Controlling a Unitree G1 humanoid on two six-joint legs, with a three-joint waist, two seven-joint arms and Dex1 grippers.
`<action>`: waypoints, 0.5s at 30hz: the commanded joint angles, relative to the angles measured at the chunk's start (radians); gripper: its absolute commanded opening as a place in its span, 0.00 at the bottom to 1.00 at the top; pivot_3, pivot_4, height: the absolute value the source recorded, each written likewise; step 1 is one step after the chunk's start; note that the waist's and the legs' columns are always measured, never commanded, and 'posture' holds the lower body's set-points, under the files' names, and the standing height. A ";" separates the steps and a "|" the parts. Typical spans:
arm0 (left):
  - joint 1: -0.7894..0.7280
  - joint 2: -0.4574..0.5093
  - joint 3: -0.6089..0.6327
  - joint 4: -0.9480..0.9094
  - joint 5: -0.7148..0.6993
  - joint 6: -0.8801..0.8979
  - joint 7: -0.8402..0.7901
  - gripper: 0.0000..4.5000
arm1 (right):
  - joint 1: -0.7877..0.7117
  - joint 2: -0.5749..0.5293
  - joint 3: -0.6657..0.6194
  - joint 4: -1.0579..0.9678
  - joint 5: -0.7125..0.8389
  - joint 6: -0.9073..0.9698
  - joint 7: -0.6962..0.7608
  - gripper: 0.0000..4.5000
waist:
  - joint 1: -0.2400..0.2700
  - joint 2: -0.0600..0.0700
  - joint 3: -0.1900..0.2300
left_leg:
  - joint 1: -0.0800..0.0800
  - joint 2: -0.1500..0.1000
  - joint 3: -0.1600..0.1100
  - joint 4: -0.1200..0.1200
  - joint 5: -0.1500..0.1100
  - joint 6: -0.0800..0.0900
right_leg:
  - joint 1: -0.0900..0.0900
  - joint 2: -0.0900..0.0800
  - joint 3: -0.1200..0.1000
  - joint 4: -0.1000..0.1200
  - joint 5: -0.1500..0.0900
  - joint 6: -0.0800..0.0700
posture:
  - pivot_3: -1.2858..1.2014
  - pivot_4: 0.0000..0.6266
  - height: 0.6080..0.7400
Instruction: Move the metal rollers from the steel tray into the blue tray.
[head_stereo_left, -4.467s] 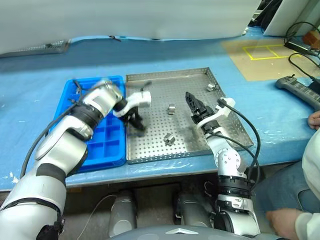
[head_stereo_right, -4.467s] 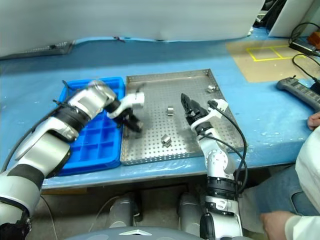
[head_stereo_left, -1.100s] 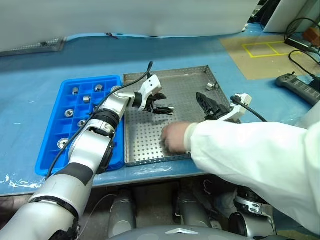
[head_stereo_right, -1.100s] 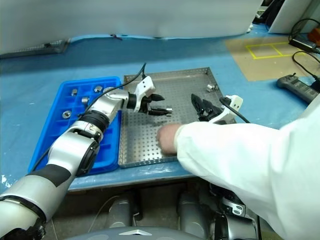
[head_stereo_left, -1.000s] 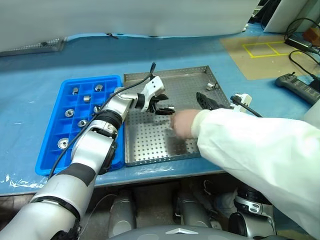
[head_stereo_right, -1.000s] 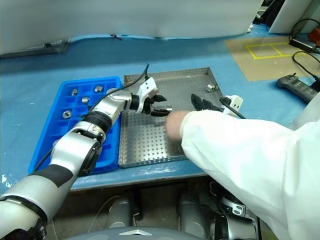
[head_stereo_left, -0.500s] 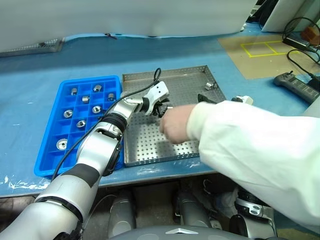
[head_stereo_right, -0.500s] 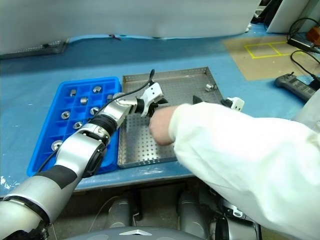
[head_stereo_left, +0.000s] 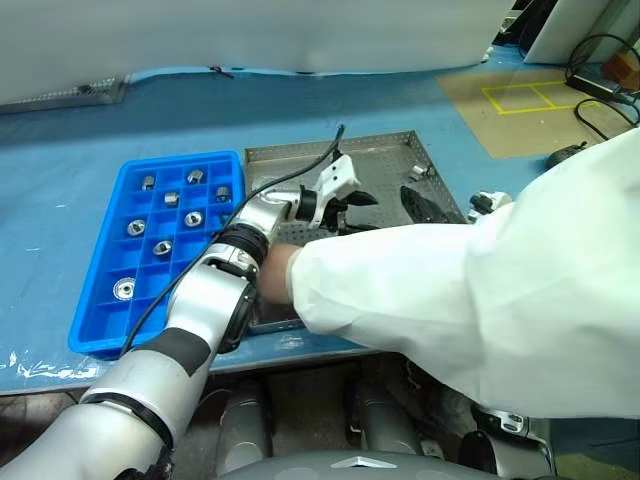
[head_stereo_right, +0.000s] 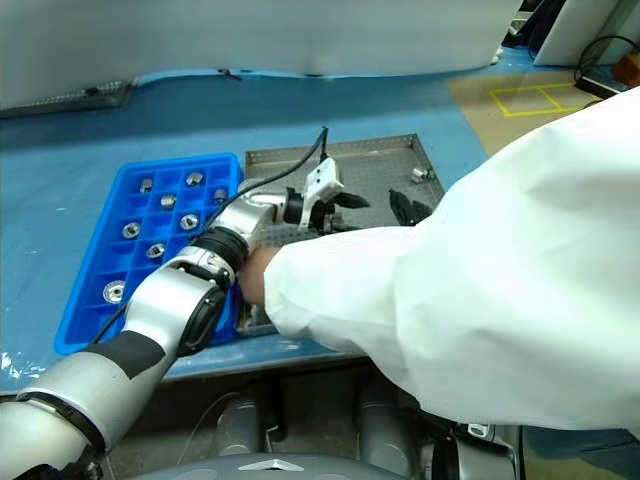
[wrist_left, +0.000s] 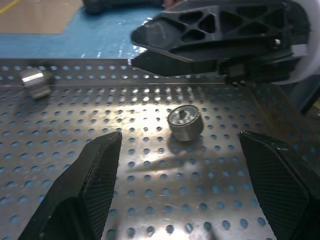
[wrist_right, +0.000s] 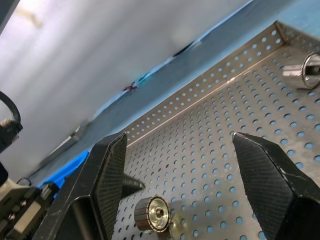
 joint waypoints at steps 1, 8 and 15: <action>-0.023 -0.003 0.005 -0.040 -0.020 0.012 -0.044 0.89 | 0.007 -0.019 -0.027 -0.061 0.032 -0.007 -0.009 0.78 | 0.000 0.000 0.000 | 0.000 0.000 0.000 0.000 0.000 0.000 | 0.000 0.000 0.000 0.000 0.000 0.000 | 0.32 0.24 1.00; -0.038 0.009 0.018 -0.032 -0.017 0.016 -0.036 0.89 | 0.014 -0.025 -0.027 -0.063 0.040 -0.012 -0.017 0.78 | -0.001 0.000 0.000 | 0.000 0.000 0.000 0.000 0.000 0.000 | 0.000 0.000 0.000 0.000 0.000 0.000 | 0.32 0.24 1.00; -0.057 0.027 0.038 -0.017 -0.016 0.008 0.032 0.89 | 0.011 -0.026 -0.022 -0.058 0.039 -0.011 -0.016 0.78 | -0.001 0.000 0.000 | 0.000 0.000 0.000 0.000 0.000 0.000 | 0.000 0.000 0.000 -0.001 0.000 0.000 | 0.32 0.24 1.00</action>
